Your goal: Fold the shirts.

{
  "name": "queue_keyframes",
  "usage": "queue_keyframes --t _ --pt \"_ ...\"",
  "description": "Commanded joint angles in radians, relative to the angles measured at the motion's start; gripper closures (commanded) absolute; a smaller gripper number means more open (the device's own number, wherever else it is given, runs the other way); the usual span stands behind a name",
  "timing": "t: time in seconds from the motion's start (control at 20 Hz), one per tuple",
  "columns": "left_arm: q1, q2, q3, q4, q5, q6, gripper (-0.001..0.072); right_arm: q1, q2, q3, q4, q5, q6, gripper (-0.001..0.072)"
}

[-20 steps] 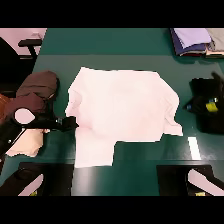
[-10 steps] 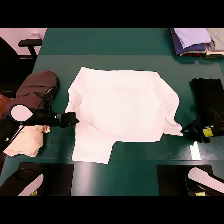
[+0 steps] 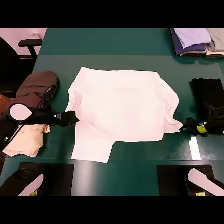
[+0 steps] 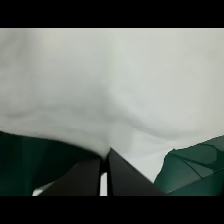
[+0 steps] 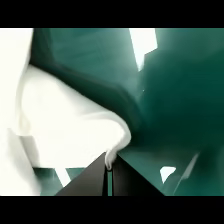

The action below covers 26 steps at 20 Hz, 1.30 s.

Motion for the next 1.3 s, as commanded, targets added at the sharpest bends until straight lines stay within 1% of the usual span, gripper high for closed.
queue_keyframes --t 0.0,0.15,0.25,0.4,0.5,0.6,0.7,0.8,0.95,1.1,1.2,1.25 --pt "0.000 0.001 0.134 0.019 -0.039 0.001 0.0683 0.048 0.127 0.109 0.018 0.061 0.001 0.0693" --pt "0.000 0.001 0.436 0.097 -0.101 0.001 0.0683 0.091 0.238 0.352 0.018 0.078 0.013 0.0693" --pt "0.000 0.001 0.686 0.167 -0.145 0.001 0.0683 0.106 0.290 0.542 0.015 0.074 0.032 0.0694" --pt "0.000 0.001 1.065 0.253 -0.198 0.000 0.0682 0.103 0.328 0.836 0.008 0.075 0.046 0.0694" --pt "0.000 0.001 1.277 0.287 -0.216 -0.001 0.0683 0.103 0.336 1.015 -0.003 0.075 0.046 0.0694" --pt "0.000 0.001 1.441 0.290 -0.212 -0.011 0.0683 0.104 0.335 1.173 -0.054 0.082 0.069 0.0694" --pt "0.000 0.002 1.550 0.289 -0.206 -0.038 0.0684 0.104 0.327 1.303 -0.136 0.097 0.092 0.0694" --pt "0.000 0.002 1.605 0.290 -0.202 -0.055 0.0684 0.104 0.306 1.415 -0.197 0.139 0.128 0.0695" --pt "0.000 0.001 1.576 0.291 -0.196 -0.053 0.0684 0.104 0.279 1.472 -0.200 0.145 0.152 0.0695" --pt "0.000 -0.005 1.389 0.365 -0.216 -0.053 0.0684 0.104 0.244 1.371 -0.154 0.170 0.169 0.0695" --pt "0.000 -0.036 1.227 0.422 -0.220 -0.052 0.0683 0.119 0.175 1.283 -0.111 0.229 0.191 0.0696" --pt "0.000 -0.069 1.152 0.451 -0.222 -0.053 0.0682 0.148 0.133 1.242 -0.119 0.251 0.203 0.0696"
